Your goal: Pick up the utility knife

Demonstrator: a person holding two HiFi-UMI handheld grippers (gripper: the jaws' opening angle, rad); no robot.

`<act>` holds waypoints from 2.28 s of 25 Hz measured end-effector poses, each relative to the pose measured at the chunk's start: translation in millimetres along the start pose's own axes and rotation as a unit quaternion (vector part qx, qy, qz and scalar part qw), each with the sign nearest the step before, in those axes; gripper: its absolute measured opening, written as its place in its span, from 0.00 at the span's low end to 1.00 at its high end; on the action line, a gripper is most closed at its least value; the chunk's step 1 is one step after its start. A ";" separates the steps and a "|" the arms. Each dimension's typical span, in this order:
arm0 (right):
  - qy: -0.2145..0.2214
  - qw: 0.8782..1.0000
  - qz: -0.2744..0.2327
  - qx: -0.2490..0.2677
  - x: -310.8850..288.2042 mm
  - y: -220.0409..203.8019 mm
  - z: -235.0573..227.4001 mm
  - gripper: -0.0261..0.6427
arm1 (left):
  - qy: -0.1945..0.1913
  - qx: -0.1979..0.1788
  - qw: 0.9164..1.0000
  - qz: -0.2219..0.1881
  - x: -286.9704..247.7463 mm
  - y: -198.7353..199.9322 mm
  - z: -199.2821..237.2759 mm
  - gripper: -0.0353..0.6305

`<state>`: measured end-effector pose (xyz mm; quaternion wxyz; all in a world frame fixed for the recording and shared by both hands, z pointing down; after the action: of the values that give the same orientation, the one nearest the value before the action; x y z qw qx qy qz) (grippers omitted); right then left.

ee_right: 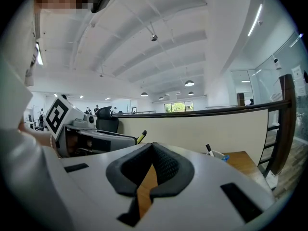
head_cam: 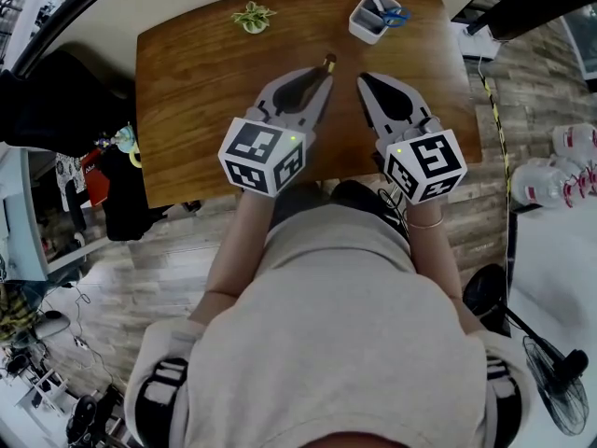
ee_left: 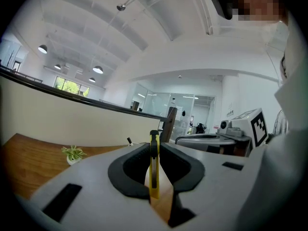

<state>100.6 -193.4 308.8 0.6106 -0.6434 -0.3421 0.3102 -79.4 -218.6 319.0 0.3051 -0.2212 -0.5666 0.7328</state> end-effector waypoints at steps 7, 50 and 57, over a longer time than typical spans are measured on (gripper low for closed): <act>-0.004 1.000 0.009 -0.005 4.8 -6.2 0.1 0.05 | 0.000 0.001 1.000 0.006 0.6 -3.8 -0.7 0.17; 0.000 1.000 0.019 -0.009 10.1 -14.7 5.2 0.05 | -0.010 0.008 0.999 0.029 3.0 -12.3 -5.3 0.17; 0.003 1.000 0.019 -0.008 11.0 -13.8 7.3 0.05 | -0.006 0.010 0.999 0.030 4.6 -12.1 -4.5 0.17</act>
<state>100.1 -180.0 322.3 0.6005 -0.6554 -0.3304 0.3172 -77.3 -210.2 329.6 0.2815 -0.2306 -0.5545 0.7484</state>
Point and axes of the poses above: the fingertips, and each gripper's own axes: x backward along the fingers, z to its left, y out of its top, the point moved 10 cm from there along x, backward along the fingers, and after that the axes turned 12 degrees about -z, right-handed, at the moved point
